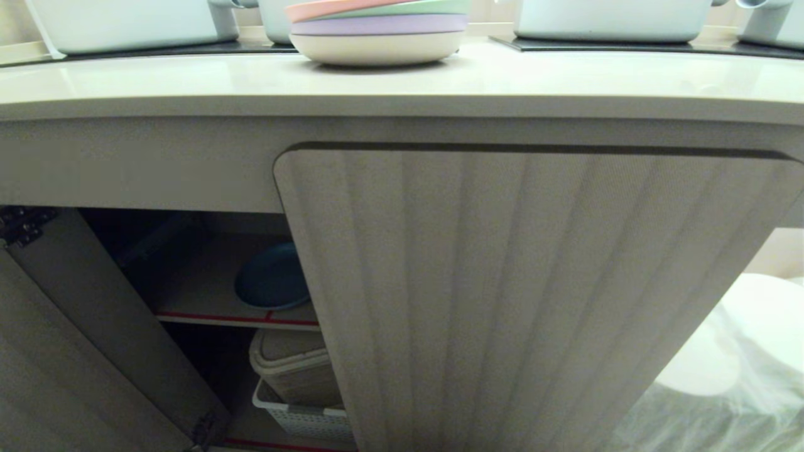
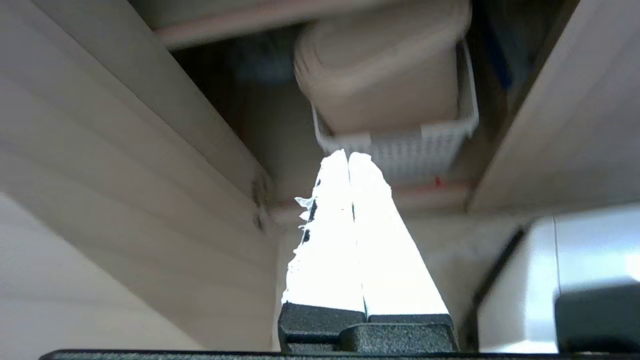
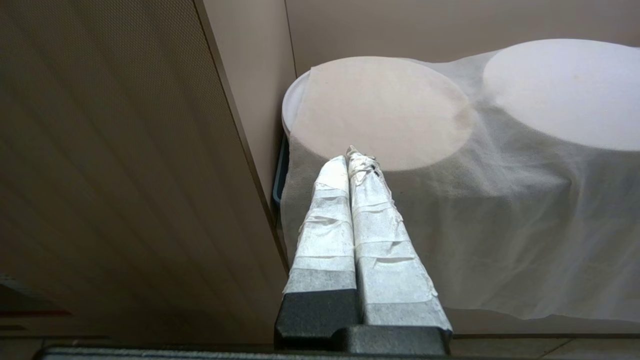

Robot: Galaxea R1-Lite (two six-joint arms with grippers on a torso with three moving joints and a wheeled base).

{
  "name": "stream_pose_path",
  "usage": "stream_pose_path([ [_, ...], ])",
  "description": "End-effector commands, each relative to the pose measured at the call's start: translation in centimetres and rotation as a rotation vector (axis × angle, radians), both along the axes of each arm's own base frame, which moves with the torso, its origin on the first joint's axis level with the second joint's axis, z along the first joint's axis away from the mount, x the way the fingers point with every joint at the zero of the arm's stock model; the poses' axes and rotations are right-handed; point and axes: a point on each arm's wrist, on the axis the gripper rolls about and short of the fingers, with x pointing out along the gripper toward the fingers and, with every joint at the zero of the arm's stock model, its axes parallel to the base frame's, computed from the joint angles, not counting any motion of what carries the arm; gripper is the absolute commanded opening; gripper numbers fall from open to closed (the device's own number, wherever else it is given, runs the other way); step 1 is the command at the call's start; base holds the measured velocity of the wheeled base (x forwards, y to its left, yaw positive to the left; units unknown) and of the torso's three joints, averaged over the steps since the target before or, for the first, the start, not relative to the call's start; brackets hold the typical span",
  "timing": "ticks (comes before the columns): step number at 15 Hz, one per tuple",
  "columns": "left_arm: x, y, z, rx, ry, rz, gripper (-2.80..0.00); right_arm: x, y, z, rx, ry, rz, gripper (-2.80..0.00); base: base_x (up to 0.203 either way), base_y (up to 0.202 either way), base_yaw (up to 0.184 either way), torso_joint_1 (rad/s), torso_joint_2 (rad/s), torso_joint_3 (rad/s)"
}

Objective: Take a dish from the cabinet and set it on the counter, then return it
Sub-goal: Close the cabinet door

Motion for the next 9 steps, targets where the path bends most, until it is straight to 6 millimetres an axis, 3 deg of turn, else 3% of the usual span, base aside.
stream_pose_path([
  [1, -1.4, 0.0, -0.2, -0.009, -0.149, -0.002, -2.8, 0.0, 0.0, 0.0, 0.001, -0.001, 0.0, -2.8, 0.0, 0.0, 0.0, 0.0, 0.0, 0.0],
  [5, -2.7, 0.0, -0.6, -0.048, -0.299, -0.012, -2.8, 0.0, 0.0, 0.0, 0.001, 0.0, 0.0, -2.8, 0.0, 0.0, 0.0, 0.0, 0.0, 0.0],
  [9, -2.9, 0.0, -0.7, -0.052, -0.316, -0.003, -2.8, 0.0, 0.0, 0.0, 0.001, -0.001, 0.0, -2.8, 0.0, 0.0, 0.0, 0.0, 0.0, 0.0],
])
